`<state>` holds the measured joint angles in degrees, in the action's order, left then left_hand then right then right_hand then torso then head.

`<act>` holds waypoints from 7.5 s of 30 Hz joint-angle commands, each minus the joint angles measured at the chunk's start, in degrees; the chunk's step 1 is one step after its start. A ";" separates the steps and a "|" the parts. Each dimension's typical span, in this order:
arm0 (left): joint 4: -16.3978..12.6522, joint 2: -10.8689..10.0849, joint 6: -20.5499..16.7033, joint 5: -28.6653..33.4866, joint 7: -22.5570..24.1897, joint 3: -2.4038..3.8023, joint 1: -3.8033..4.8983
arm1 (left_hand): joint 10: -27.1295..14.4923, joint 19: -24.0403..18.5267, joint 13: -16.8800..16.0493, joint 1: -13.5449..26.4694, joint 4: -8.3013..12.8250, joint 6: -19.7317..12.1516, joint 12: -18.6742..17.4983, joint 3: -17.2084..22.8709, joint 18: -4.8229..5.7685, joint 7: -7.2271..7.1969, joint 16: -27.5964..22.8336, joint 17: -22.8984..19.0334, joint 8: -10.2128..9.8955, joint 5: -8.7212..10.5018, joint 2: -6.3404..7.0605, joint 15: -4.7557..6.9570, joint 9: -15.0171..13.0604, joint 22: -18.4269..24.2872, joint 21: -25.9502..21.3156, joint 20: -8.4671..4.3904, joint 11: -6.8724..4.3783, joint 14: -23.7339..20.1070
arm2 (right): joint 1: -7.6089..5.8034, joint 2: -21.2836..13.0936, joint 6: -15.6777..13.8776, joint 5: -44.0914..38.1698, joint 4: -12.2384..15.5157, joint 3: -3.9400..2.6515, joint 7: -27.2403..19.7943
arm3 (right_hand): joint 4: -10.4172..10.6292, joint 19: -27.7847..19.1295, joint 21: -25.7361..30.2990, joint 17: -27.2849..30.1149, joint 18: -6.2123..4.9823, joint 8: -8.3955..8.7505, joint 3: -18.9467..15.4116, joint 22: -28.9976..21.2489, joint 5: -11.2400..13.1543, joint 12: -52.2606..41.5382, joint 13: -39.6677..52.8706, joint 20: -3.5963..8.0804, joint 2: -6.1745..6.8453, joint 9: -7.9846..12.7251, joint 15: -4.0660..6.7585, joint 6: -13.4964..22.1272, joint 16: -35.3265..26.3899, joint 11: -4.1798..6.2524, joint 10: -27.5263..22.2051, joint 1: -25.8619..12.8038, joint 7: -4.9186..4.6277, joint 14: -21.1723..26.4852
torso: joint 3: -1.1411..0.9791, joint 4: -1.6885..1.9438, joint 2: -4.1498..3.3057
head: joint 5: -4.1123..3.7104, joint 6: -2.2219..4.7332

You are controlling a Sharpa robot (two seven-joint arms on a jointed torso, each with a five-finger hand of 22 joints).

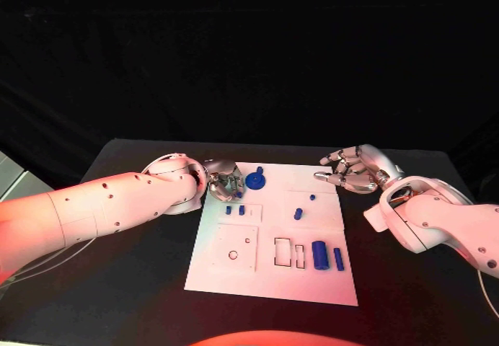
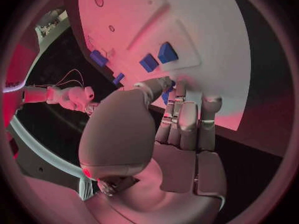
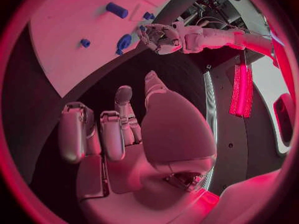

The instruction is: Assemble the parts on the task board

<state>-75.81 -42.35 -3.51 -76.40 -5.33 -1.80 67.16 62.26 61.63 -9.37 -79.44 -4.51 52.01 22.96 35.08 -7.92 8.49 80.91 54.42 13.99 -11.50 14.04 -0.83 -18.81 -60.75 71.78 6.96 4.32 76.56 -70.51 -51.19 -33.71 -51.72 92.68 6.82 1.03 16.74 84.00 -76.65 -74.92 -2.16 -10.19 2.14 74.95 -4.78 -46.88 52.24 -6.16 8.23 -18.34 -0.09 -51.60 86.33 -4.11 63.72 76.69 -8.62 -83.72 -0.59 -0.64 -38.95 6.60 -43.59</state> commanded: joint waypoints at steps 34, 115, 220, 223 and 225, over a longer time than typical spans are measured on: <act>-2.88 -8.33 -3.10 39.59 13.95 1.43 0.21 | -8.56 -17.27 -4.01 -4.65 1.16 0.08 3.72 0.38 -2.47 2.08 -15.25 -27.62 0.23 -0.17 -0.78 -2.18 1.93 12.31 -12.24 1.68 2.77 -20.09 | 1.11 3.90 14.61 -36.61 -6.61 0.07 10.99 | -0.61 -0.45 5.68 -2.88 -1.56 -1.84 19.24 6.30 0.01 38.89 -40.16 0.43 7.30 0.76 -0.14 -6.19 -2.87 -0.73 0.43 11.66 0.55 -3.16 | 0.09 0.00 -0.14 | -2.11 0.63; -8.44 -12.51 -2.21 64.62 21.12 1.42 0.20 | -10.11 -16.79 -4.09 -3.44 1.35 -1.38 6.25 -1.32 -2.61 2.81 -15.83 -28.66 0.62 -0.29 -1.29 -2.62 2.29 13.02 -13.33 2.25 3.23 -20.36 | 2.44 6.66 7.10 -48.95 -1.44 -0.03 16.78 | -16.09 2.63 -2.68 -3.71 0.01 -4.65 37.22 10.95 0.16 41.66 -42.01 2.43 5.45 -2.24 2.02 -13.91 -2.36 1.77 12.83 6.92 2.36 -3.87 | 0.01 -0.13 0.05 | -2.32 -0.40; -10.36 -10.59 -5.13 67.66 21.81 1.05 0.21 | -10.38 -16.75 -4.02 -3.07 1.24 -1.63 6.91 -1.54 -2.60 2.85 -15.92 -28.90 0.79 -0.37 -1.29 -2.72 2.39 13.28 -13.76 2.36 3.29 -20.43 | 10.58 21.95 13.62 -45.86 -2.07 1.98 13.99 | -17.16 2.21 -1.41 -3.06 -0.23 -4.00 37.62 10.58 0.26 42.67 -41.97 2.20 4.96 -2.27 1.77 -13.12 -2.76 1.39 11.99 5.05 1.87 -3.70 | 0.07 -0.08 0.02 | 3.42 -3.90; -10.35 -10.61 -5.14 67.64 21.77 1.05 0.21 | -10.38 -16.75 -4.02 -3.07 1.24 -1.63 6.91 -1.54 -2.60 2.85 -15.92 -28.90 0.79 -0.37 -1.29 -2.72 2.39 13.28 -13.76 2.36 3.29 -20.43 | 10.58 21.88 13.52 -45.56 -2.06 2.01 13.57 | -17.24 2.10 -1.09 -3.21 -0.29 -3.70 37.07 10.50 0.35 43.14 -42.08 2.02 5.16 -2.30 1.52 -12.62 -2.68 1.16 11.29 3.75 1.69 -3.75 | 0.07 -0.10 0.03 | 3.45 -3.89; -10.32 -10.63 -5.13 67.64 21.74 1.05 0.21 | -10.38 -16.75 -4.02 -3.07 1.24 -1.63 6.91 -1.54 -2.60 2.85 -15.92 -28.90 0.79 -0.37 -1.29 -2.72 2.39 13.28 -13.76 2.36 3.29 -20.43 | 10.59 21.81 13.19 -45.36 -2.06 2.02 13.39 | -17.13 1.94 -0.61 -3.61 -0.36 -3.10 36.25 10.36 0.39 43.40 -42.44 1.74 5.70 -2.21 1.12 -11.56 -2.41 0.73 9.79 2.37 1.41 -3.89 | 0.06 -0.08 0.03 | 3.48 -3.83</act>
<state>-86.03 -53.01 -9.20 -9.07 16.27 -0.79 67.29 52.22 44.54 -13.34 -82.99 -3.24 50.60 29.62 33.82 -9.71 11.35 65.16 25.58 14.65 -11.50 12.90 -3.41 -16.51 -47.52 58.30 9.33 7.58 56.40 -60.19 -29.32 -22.02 -96.85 90.72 8.61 15.09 -0.60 84.01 -77.44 -74.93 -3.07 -13.46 38.79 74.91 -4.29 -3.73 9.89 -4.10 13.59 -20.58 1.52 -63.46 83.70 -5.30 72.34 79.34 -7.20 -83.93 -0.55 -0.71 -38.96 10.03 -47.50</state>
